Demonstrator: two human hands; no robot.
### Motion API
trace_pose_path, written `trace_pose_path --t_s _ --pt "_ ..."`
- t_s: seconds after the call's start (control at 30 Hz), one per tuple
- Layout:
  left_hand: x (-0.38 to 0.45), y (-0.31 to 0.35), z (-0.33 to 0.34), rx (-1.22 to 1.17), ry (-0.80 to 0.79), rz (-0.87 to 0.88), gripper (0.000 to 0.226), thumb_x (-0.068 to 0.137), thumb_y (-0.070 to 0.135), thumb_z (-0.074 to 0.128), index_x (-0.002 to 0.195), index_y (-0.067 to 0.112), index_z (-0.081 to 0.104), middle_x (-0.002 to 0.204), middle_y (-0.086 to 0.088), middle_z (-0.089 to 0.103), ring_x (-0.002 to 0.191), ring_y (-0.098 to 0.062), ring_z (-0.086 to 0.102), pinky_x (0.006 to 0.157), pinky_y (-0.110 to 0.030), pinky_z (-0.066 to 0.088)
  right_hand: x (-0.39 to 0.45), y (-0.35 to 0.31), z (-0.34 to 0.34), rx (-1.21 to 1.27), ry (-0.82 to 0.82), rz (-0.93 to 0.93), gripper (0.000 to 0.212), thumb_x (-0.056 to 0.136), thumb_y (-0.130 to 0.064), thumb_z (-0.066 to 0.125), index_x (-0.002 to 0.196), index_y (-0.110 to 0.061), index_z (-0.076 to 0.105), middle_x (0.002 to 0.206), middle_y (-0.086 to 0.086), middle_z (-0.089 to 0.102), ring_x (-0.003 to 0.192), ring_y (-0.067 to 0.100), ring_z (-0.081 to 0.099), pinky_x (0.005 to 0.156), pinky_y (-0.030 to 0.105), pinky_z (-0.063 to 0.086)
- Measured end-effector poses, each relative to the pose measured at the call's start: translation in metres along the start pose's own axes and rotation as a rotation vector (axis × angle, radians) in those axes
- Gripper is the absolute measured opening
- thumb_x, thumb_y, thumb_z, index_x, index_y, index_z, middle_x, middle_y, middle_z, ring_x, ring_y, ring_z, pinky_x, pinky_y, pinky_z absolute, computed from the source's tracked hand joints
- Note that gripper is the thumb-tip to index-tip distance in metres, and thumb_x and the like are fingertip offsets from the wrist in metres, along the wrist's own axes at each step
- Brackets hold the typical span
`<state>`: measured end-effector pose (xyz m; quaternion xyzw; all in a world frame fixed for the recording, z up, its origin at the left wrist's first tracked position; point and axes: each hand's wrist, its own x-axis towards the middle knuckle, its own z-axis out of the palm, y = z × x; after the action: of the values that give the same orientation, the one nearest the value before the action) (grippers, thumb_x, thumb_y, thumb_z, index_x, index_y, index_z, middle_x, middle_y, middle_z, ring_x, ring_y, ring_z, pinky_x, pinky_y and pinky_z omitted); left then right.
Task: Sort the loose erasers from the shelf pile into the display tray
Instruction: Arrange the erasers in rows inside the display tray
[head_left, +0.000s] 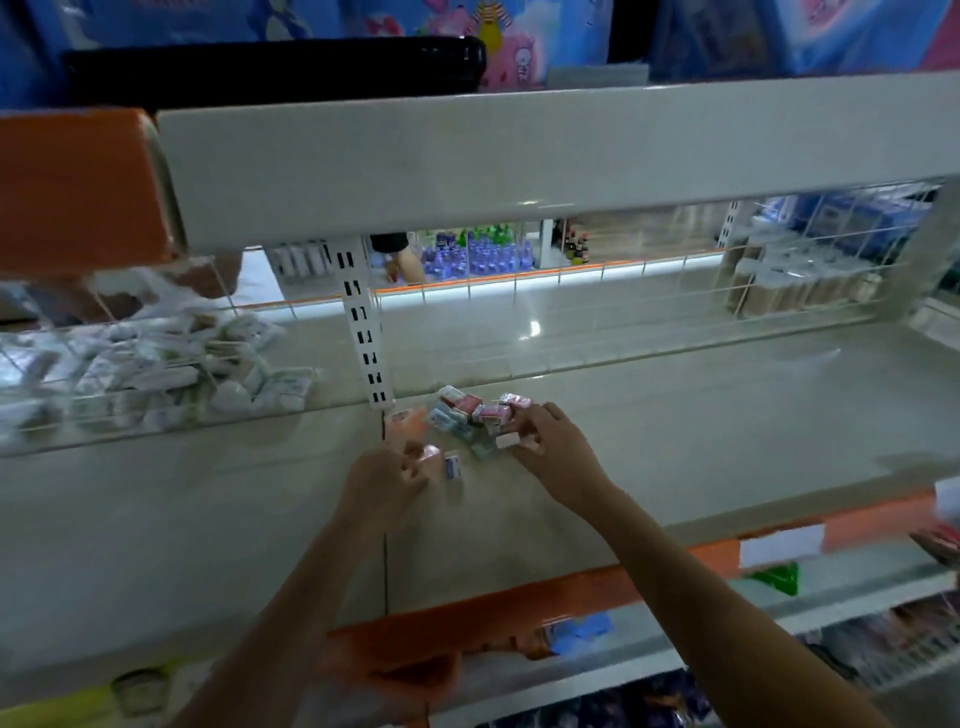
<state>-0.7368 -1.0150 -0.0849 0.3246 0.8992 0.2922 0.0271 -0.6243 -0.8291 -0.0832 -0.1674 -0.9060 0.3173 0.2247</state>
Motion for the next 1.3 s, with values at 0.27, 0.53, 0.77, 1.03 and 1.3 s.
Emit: trace_pose_path --t_s 0.27,0.53,0.77,1.03,1.3 --pt "-0.024 0.004 -0.014 -0.338 0.015 -0.015 0.018 0.091 0.018 0.058 0.101 0.029 0.068 0.079 0.001 0.070 0.069 -0.015 0.064 0.061 -0.020 0.049 -0.019 -0.029 -0.013 0.577 -0.275 0.188 0.019 0.087 -0.006 0.062 0.104 -0.015 0.057 0.088 -0.005 0.057 0.079 0.007 0.059 0.068 0.015 0.053" --pt "-0.045 0.014 -0.016 -0.823 -0.054 -0.186 0.025 0.093 0.002 0.049 0.094 0.020 0.067 0.074 0.002 0.068 0.062 -0.005 0.062 0.066 -0.019 0.054 -0.030 -0.029 -0.014 0.605 -0.402 0.170 0.031 0.090 -0.006 0.057 0.121 -0.007 0.059 0.101 0.002 0.060 0.092 0.013 0.058 0.075 0.017 0.052" --pt "-0.052 0.009 -0.016 -0.894 -0.103 -0.243 0.020 0.092 0.002 0.052 0.097 0.016 0.065 0.078 -0.002 0.069 0.062 -0.006 0.061 0.063 -0.017 0.053 -0.036 -0.031 -0.010 0.865 -0.445 0.313 0.027 0.089 0.000 0.057 0.113 -0.012 0.060 0.113 0.011 0.056 0.103 0.026 0.059 0.078 0.028 0.057" --pt "-0.056 -0.001 -0.019 -1.025 -0.047 -0.361 0.018 0.091 0.001 0.052 0.100 0.010 0.065 0.090 -0.013 0.066 0.068 -0.015 0.064 0.067 -0.022 0.056 -0.041 -0.034 0.001 0.821 -0.473 0.251 0.040 0.080 0.004 0.066 0.118 -0.007 0.060 0.109 0.011 0.062 0.096 0.017 0.064 0.081 0.024 0.054" --pt "-0.074 -0.034 -0.055 -1.248 0.042 -0.499 0.018 0.089 -0.006 0.050 0.099 0.000 0.064 0.092 -0.013 0.067 0.074 -0.016 0.066 0.065 -0.018 0.057 -0.035 -0.074 0.038 0.711 -0.465 0.151 0.039 0.078 0.001 0.070 0.111 -0.018 0.064 0.105 0.004 0.064 0.097 0.013 0.063 0.077 0.016 0.051"
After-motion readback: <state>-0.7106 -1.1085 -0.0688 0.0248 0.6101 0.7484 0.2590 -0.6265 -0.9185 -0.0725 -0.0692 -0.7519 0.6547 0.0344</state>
